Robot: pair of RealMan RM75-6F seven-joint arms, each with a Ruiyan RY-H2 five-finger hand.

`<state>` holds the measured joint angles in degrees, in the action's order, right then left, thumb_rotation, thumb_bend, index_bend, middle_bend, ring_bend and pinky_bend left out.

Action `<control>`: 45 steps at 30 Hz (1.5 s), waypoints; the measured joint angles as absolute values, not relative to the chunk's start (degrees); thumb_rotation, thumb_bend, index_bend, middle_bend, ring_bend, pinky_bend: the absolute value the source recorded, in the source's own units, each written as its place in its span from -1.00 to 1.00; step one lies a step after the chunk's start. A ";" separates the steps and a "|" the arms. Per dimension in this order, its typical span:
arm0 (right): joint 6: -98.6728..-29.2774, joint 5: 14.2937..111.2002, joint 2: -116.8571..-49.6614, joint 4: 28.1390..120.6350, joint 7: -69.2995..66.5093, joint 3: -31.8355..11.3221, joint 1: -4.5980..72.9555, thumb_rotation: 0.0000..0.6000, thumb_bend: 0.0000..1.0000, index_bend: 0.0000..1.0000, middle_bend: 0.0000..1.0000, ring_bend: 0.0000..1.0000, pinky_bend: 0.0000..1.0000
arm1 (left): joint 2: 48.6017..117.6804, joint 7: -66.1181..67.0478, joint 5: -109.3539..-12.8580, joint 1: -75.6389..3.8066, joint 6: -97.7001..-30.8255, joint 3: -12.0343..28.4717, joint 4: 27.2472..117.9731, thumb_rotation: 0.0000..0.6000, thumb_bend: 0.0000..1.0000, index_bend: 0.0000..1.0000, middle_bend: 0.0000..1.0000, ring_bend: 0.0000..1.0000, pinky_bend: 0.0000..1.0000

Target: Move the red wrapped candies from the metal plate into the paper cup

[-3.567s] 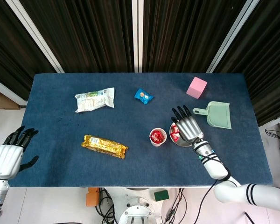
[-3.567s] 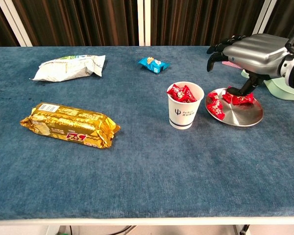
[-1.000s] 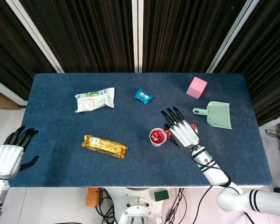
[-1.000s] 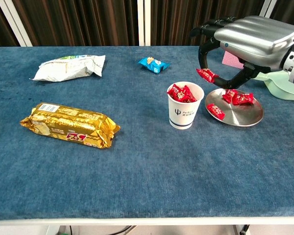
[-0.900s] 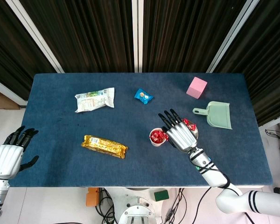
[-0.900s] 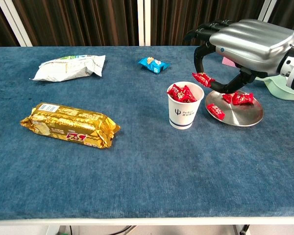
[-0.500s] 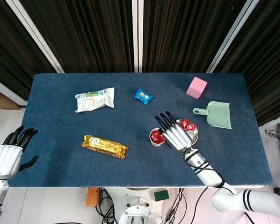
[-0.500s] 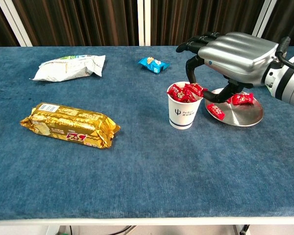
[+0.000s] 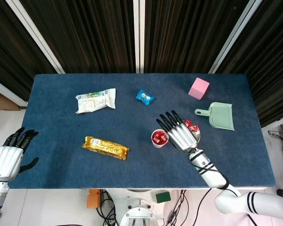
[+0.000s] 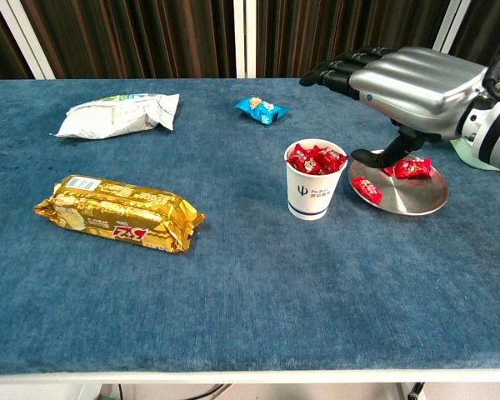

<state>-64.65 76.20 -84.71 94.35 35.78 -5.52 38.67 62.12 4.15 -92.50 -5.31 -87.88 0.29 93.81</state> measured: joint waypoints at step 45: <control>-57.92 57.01 -89.53 77.38 39.73 -7.08 37.72 1.00 -0.28 -0.20 -0.95 -1.00 -1.00 | 62.42 5.05 -92.33 -5.66 -87.14 0.28 94.08 1.00 -0.63 -0.64 -0.69 -0.89 -0.60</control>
<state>-57.92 57.01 -89.53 77.38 39.73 -7.08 37.72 62.42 5.05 -92.33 -5.66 -87.14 0.28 94.08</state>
